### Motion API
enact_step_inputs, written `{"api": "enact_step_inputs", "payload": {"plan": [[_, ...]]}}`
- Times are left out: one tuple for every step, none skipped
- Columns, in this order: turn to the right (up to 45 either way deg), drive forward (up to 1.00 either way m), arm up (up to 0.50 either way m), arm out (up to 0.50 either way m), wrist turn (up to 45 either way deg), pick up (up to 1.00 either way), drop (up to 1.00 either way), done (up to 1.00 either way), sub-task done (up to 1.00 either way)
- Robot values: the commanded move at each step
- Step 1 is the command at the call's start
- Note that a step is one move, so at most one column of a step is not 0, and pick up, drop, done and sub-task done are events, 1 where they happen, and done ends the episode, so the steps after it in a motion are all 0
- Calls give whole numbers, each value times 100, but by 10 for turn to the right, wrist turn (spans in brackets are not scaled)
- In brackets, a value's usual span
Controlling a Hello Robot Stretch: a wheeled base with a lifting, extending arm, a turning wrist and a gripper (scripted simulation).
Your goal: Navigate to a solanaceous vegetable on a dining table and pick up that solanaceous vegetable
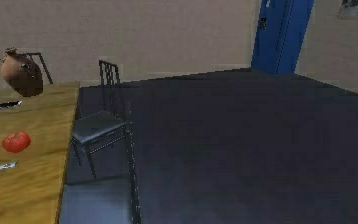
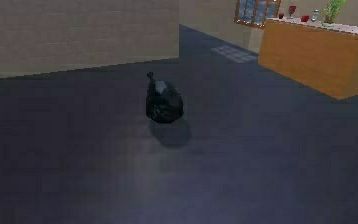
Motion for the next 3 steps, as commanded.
{"api": "enact_step_inputs", "payload": {"plan": [[30,0,0,0,0,0,0,0,0],[0,85,0,0,0,0,0,0,0],[-180,0,0,0,0,0,0,0,0]]}}
